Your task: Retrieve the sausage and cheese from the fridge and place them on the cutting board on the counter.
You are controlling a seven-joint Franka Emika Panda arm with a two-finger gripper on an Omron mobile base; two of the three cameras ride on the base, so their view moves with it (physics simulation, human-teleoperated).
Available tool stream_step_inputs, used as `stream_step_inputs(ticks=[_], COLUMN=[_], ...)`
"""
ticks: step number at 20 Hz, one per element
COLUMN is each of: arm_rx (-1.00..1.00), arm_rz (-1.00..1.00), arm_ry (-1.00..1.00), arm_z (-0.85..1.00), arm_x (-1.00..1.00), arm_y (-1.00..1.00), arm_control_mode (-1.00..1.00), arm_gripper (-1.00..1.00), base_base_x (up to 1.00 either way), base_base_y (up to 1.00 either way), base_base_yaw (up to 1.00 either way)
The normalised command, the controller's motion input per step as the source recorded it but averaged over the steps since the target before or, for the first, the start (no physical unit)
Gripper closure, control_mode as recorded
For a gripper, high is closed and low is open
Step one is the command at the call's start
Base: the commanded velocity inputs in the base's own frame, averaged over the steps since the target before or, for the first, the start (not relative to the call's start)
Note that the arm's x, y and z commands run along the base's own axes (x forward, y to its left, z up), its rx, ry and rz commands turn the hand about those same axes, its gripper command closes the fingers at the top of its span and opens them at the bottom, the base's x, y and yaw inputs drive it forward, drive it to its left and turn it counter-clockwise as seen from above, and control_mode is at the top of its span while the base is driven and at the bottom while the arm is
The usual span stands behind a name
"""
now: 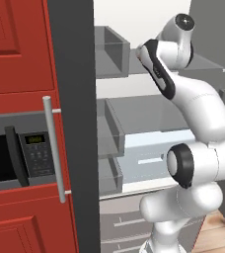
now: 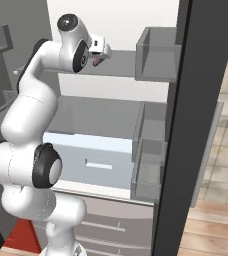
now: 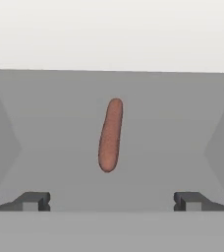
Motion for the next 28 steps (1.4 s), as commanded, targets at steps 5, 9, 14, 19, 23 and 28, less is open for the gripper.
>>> stream_step_inputs(ticks=[5,9,14,19,23,28], arm_rx=[0.00,0.00,0.00,0.00,0.00,0.00], arm_rz=[0.00,0.00,0.00,0.00,0.00,0.00], arm_ry=[0.00,0.00,0.00,0.03,0.07,0.06], arm_z=[-0.03,0.00,0.00,0.01,-0.05,-0.06], arm_x=[0.24,0.34,0.37,0.56,0.23,0.04], arm_y=[0.01,0.03,0.07,0.02,0.00,0.00], arm_control_mode=[-1.00,-1.00,-1.00,-1.00,-1.00,-1.00], arm_gripper=[-1.00,-1.00,-1.00,-1.00,-1.00,-1.00], base_base_x=[0.00,0.00,0.00,0.00,0.00,0.00], base_base_y=[0.00,0.00,0.00,0.00,0.00,0.00], base_base_yaw=[0.00,0.00,0.00,0.00,0.00,0.00])
